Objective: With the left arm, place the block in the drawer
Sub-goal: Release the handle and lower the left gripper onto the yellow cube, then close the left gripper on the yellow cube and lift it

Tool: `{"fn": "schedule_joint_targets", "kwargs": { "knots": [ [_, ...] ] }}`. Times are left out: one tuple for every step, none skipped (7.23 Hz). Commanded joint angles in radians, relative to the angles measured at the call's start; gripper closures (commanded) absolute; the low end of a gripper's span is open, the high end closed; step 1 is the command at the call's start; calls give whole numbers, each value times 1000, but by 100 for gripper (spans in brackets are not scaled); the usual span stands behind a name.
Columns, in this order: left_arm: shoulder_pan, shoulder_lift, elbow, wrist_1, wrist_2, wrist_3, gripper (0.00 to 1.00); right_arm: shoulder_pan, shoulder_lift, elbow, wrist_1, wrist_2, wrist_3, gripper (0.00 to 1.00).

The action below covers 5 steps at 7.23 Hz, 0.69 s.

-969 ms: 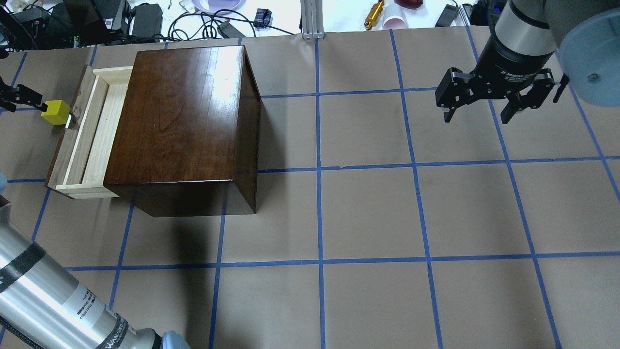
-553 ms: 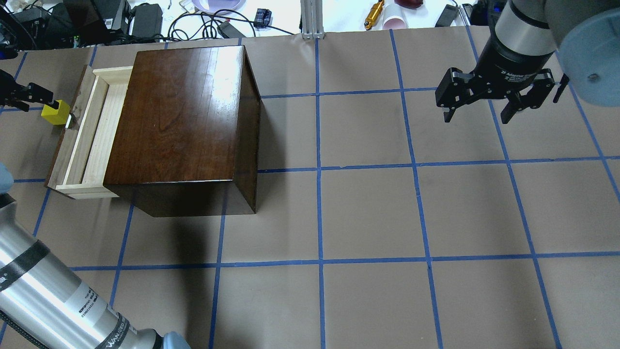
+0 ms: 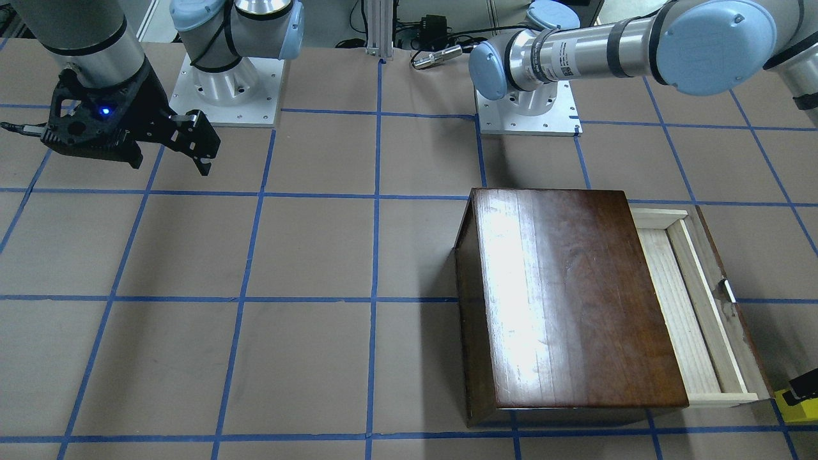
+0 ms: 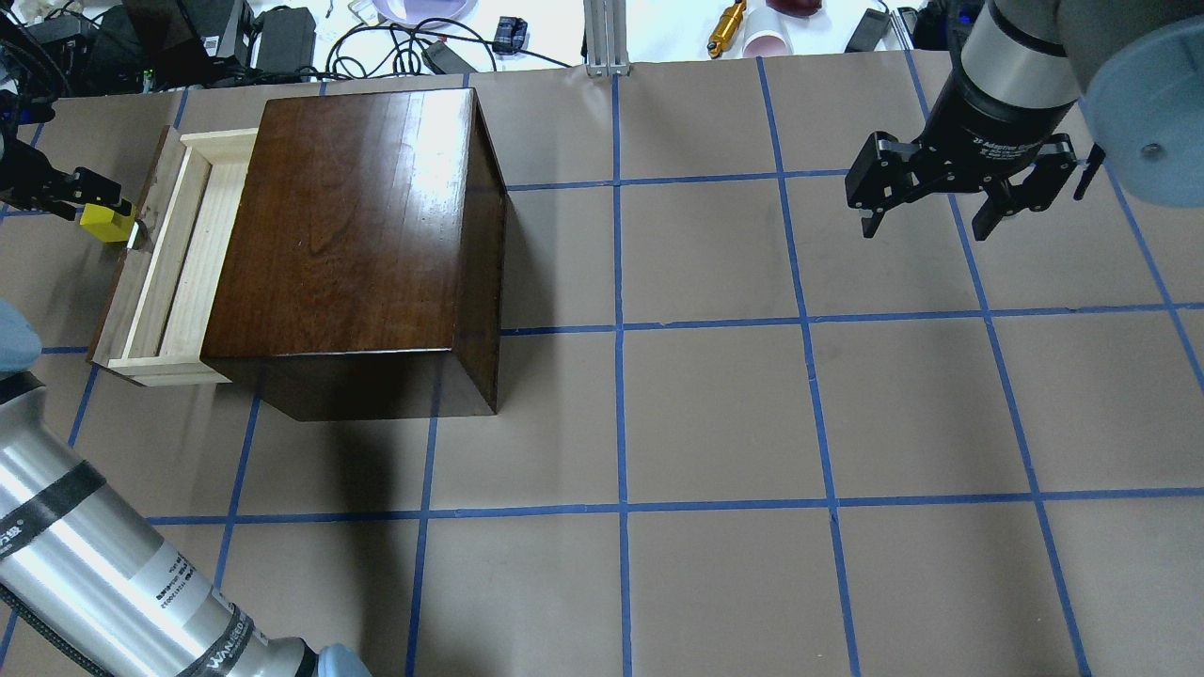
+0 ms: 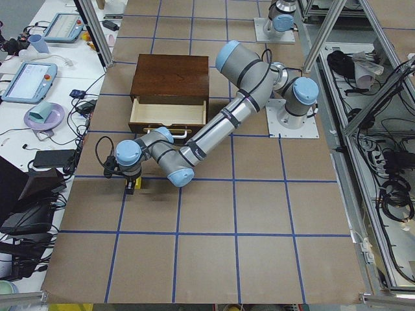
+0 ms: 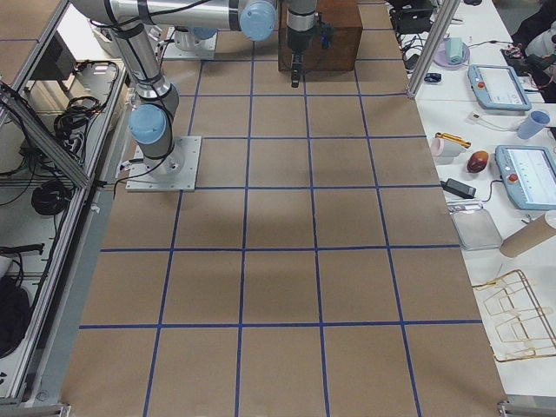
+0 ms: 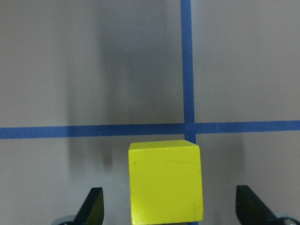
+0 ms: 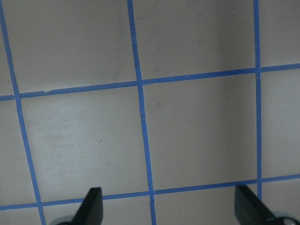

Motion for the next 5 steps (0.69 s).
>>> {"fn": "schedule_joint_targets", "kwargs": {
  "knots": [
    [0, -26, 18, 1, 0, -1, 6, 0, 0, -1, 0, 0, 0, 0],
    [0, -27, 23, 1, 0, -4, 66, 0, 0, -1, 0, 0, 0, 0],
    [-2, -26, 30, 1, 0, -1, 96, 0, 0, -1, 0, 0, 0, 0],
    [-2, -26, 42, 1, 2, 3, 100, 0, 0, 1, 0, 0, 0, 0],
    [-2, -15, 44, -11, 5, 3, 100, 0, 0, -1, 0, 0, 0, 0]
  ]
}}
